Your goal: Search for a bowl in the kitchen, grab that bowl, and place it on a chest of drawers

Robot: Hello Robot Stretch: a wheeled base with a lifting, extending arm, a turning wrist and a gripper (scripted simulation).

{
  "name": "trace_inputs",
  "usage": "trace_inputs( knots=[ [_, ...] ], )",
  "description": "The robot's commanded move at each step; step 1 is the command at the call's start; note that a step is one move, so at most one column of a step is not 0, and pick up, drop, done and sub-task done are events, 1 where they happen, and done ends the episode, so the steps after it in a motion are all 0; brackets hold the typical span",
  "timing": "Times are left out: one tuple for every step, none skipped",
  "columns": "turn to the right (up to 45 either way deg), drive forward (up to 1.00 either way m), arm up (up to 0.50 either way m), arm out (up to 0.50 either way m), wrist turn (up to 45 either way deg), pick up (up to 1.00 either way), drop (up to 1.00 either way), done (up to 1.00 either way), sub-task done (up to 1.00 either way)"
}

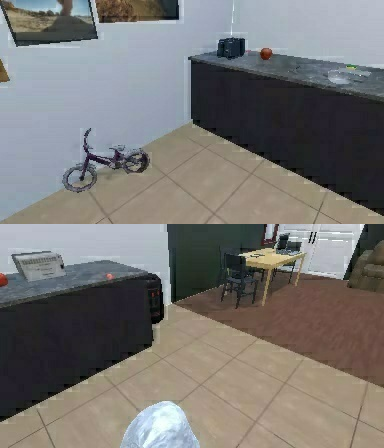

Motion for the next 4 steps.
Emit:
trace_inputs(
  knots=[
    [3.0, 0.00, 0.00, 0.00, 0.0, 0.00, 0.00, 0.00, 0.00],
    [0.0, 0.40, 0.00, 0.00, 0.0, 0.00, 0.00, 0.00, 0.00],
    [36.0, 0.00, 0.00, 0.00, 0.0, 0.00, 0.00, 0.00, 0.00],
    [0.0, 0.90, 0.00, 0.00, 0.0, 0.00, 0.00, 0.00, 0.00]
  ],
)
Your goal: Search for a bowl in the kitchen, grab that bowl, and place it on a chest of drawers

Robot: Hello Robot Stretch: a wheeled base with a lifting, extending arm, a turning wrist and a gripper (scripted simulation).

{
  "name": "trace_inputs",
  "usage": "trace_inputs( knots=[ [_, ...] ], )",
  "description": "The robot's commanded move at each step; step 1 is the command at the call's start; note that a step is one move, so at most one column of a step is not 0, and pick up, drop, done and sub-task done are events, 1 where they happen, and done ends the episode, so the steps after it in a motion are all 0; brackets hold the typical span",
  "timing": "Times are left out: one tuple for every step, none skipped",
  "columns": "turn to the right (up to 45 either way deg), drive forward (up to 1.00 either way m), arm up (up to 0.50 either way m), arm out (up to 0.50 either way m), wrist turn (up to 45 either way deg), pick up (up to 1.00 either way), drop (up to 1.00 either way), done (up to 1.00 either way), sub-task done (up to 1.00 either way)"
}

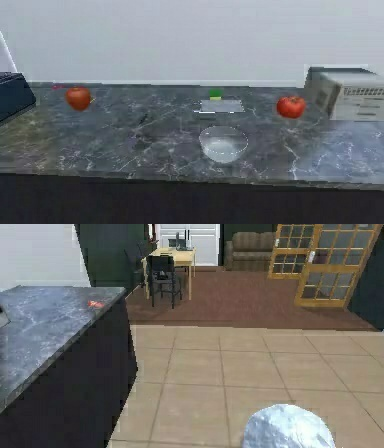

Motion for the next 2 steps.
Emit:
trace_inputs(
  knots=[
    [45.0, 0.00, 0.00, 0.00, 0.0, 0.00, 0.00, 0.00, 0.00],
    [39.0, 0.00, 0.00, 0.00, 0.0, 0.00, 0.00, 0.00, 0.00]
  ],
)
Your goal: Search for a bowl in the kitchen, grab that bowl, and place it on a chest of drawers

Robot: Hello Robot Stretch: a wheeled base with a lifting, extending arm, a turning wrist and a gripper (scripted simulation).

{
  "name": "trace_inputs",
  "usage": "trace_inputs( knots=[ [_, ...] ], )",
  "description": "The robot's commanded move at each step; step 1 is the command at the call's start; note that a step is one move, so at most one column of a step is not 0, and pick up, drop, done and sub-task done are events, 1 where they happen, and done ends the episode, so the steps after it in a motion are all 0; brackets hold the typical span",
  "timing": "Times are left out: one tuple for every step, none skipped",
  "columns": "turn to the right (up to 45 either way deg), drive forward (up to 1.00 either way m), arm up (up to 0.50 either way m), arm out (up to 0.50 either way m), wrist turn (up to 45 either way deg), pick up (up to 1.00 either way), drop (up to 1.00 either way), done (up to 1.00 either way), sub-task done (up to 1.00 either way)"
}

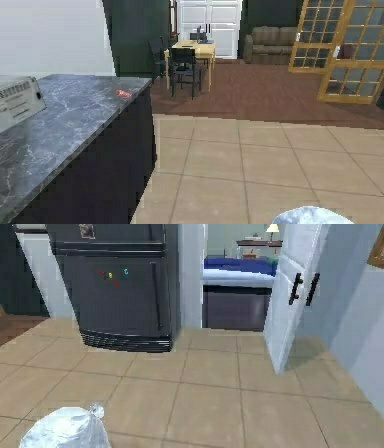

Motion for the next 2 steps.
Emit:
trace_inputs(
  knots=[
    [0.0, 0.30, 0.00, 0.00, 0.0, 0.00, 0.00, 0.00, 0.00],
    [45.0, 0.00, 0.00, 0.00, 0.0, 0.00, 0.00, 0.00, 0.00]
  ],
)
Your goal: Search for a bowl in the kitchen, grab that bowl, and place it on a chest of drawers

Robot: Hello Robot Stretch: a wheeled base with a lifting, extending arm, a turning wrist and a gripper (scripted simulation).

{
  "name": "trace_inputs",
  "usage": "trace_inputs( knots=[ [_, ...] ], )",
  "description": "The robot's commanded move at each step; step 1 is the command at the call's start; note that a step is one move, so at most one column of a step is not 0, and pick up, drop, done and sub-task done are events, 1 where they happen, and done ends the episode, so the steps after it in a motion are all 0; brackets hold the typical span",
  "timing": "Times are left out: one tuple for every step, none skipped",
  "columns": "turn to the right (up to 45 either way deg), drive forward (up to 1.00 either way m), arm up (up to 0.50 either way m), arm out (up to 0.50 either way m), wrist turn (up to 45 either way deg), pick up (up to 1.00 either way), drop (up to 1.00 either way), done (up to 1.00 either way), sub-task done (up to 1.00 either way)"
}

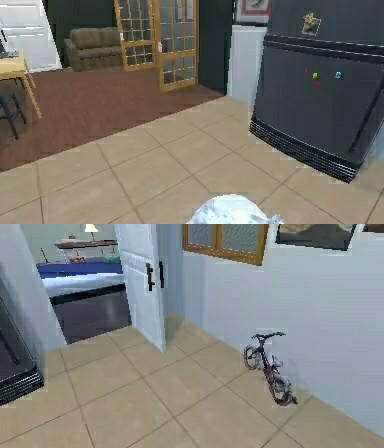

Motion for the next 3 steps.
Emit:
trace_inputs(
  knots=[
    [45.0, 0.00, 0.00, 0.00, 0.0, 0.00, 0.00, 0.00, 0.00],
    [45.0, 0.00, 0.00, 0.00, 0.0, 0.00, 0.00, 0.00, 0.00],
    [27.0, 0.00, 0.00, 0.00, 0.0, 0.00, 0.00, 0.00, 0.00]
  ],
)
